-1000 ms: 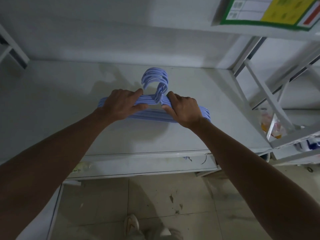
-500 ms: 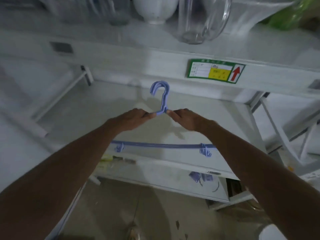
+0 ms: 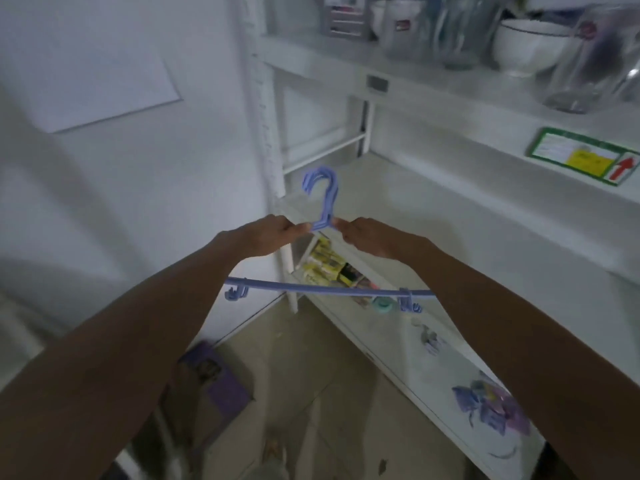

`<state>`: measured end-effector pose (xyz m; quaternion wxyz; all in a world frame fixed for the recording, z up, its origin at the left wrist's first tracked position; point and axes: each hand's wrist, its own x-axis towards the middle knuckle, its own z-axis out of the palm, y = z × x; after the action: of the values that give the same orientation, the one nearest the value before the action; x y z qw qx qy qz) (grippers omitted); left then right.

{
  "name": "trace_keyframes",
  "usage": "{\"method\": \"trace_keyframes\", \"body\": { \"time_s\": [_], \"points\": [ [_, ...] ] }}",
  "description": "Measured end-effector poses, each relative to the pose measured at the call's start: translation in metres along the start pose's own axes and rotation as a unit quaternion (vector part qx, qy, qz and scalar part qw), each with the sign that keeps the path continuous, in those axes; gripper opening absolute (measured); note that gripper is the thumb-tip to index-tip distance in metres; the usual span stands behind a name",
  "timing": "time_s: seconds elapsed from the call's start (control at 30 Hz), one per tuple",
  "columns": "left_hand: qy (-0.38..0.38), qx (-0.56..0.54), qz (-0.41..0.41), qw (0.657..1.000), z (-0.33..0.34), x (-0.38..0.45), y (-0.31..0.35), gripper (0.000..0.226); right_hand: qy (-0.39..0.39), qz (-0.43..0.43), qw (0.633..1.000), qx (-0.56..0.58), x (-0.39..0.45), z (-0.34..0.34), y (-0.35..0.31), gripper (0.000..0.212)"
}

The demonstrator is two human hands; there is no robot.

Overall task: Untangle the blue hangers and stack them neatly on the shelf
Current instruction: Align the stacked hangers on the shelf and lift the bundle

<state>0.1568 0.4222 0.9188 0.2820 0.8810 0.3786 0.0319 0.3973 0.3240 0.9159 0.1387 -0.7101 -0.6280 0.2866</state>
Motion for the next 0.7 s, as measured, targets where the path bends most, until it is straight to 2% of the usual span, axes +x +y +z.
{"method": "trace_keyframes", "body": {
  "time_s": [0.1,0.23,0.27,0.37,0.47,0.53,0.63,0.7],
  "points": [
    [0.011,0.027,-0.051,0.998,-0.011,-0.024,-0.022,0.079,-0.012,-0.026,1.0,-0.01,0.009,0.016,-0.027,0.083],
    [0.016,0.044,-0.076,0.996,-0.018,-0.031,-0.059,0.094,-0.03,-0.03,0.999,0.002,0.039,0.042,-0.044,0.096],
    [0.008,0.042,-0.079,0.996,-0.017,-0.031,-0.071,0.091,-0.032,-0.029,0.999,0.004,0.047,0.052,-0.044,0.099],
    [-0.006,0.052,-0.064,0.997,-0.013,-0.025,-0.098,0.082,-0.025,-0.021,0.999,0.0,0.063,0.074,-0.041,0.087],
    [-0.028,0.041,-0.05,0.997,-0.007,-0.012,-0.117,0.08,-0.032,0.007,0.998,0.046,0.07,0.087,-0.038,0.092],
    [-0.025,0.038,-0.039,0.998,-0.01,-0.002,-0.123,0.079,-0.016,0.006,1.0,0.017,0.074,0.084,-0.041,0.086],
    [-0.025,0.029,-0.027,0.999,-0.016,0.013,-0.131,0.079,0.002,-0.003,1.0,-0.024,0.085,0.074,-0.047,0.096],
    [-0.038,0.017,-0.022,0.999,-0.016,0.023,-0.134,0.079,-0.006,-0.002,0.999,-0.033,0.092,0.07,-0.049,0.087]
  ]
}}
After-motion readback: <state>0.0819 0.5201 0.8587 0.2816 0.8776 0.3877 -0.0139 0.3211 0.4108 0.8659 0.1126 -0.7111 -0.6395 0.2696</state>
